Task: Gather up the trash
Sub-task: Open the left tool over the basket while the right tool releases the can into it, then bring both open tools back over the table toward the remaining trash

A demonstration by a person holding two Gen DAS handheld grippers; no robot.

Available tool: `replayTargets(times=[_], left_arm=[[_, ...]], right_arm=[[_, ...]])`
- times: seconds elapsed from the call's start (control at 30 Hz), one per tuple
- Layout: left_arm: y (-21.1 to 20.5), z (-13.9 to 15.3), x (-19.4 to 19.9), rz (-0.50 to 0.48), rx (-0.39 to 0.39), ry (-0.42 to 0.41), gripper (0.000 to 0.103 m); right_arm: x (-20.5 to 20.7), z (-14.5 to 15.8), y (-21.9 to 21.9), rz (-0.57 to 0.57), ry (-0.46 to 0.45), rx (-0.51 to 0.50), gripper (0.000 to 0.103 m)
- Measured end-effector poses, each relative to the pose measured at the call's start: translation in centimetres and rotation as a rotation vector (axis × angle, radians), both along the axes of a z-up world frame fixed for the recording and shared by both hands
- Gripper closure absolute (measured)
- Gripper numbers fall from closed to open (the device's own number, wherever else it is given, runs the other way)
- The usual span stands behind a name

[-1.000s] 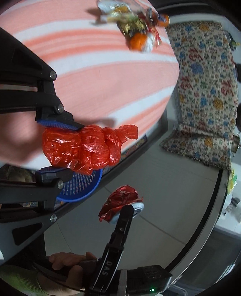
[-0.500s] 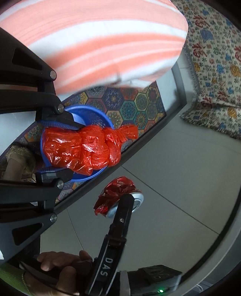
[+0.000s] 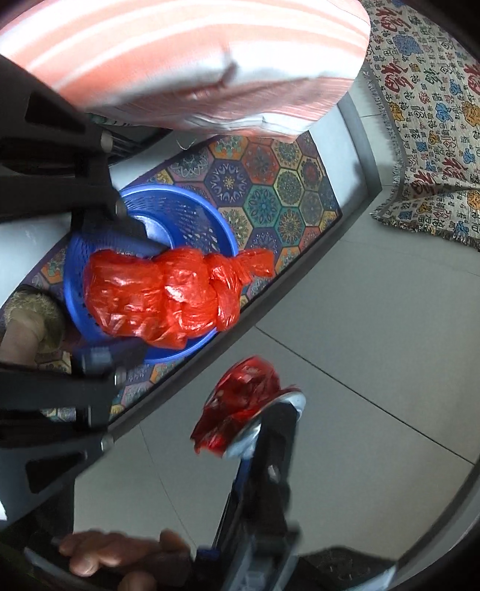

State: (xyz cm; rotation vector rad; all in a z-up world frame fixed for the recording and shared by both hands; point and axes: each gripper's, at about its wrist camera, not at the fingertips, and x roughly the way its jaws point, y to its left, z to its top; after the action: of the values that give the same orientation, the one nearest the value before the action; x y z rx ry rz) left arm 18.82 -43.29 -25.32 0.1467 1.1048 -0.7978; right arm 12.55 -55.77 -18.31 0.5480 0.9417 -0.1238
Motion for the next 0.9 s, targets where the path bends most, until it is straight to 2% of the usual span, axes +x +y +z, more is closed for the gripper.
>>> replayTargets(times=[0.07,0.23,0.37,0.5,0.6,0.7,0.83,0.9], left_arm=[[-0.5,-0.6,0.5,0.020,0.016,0.003,0.046],[0.6,-0.3,1.0,0.063,-0.022,0.025,0.045],[2.4,1.5,0.3,0.071,-0.058,0.006,0.045],[5.2,4.5,-1.1,0.083,-0.058,-0.073,0.045],[8.2,6.6,-2.3,0.101,-0.073,-0.134,0.045],[12.0,7.5,-3.1,0.158,-0.049,-0.179,0.044],[18.8,6.0,-2.9,0.286,0.032,-0.181,0.044],[21.9,5.7,-3.0,0.335,0.035,-0.190,0.044]], right_arm=[[-0.1,0.0,-0.3,-0.014,-0.009,0.011,0.028],[-0.5,0.8,-0.8,-0.048,-0.027,-0.009,0.027],[-0.4,1.5,-0.7,-0.062,-0.041,-0.045,0.023],[0.1,2.1,0.4,-0.055,-0.053,-0.103,0.021],[0.6,2.9,2.1,-0.029,-0.074,-0.167,0.020],[1.3,3.4,4.7,0.024,-0.105,-0.221,0.019],[2.5,3.8,10.4,0.147,-0.152,-0.271,0.019],[3.1,3.9,14.0,0.226,-0.180,-0.285,0.018]])
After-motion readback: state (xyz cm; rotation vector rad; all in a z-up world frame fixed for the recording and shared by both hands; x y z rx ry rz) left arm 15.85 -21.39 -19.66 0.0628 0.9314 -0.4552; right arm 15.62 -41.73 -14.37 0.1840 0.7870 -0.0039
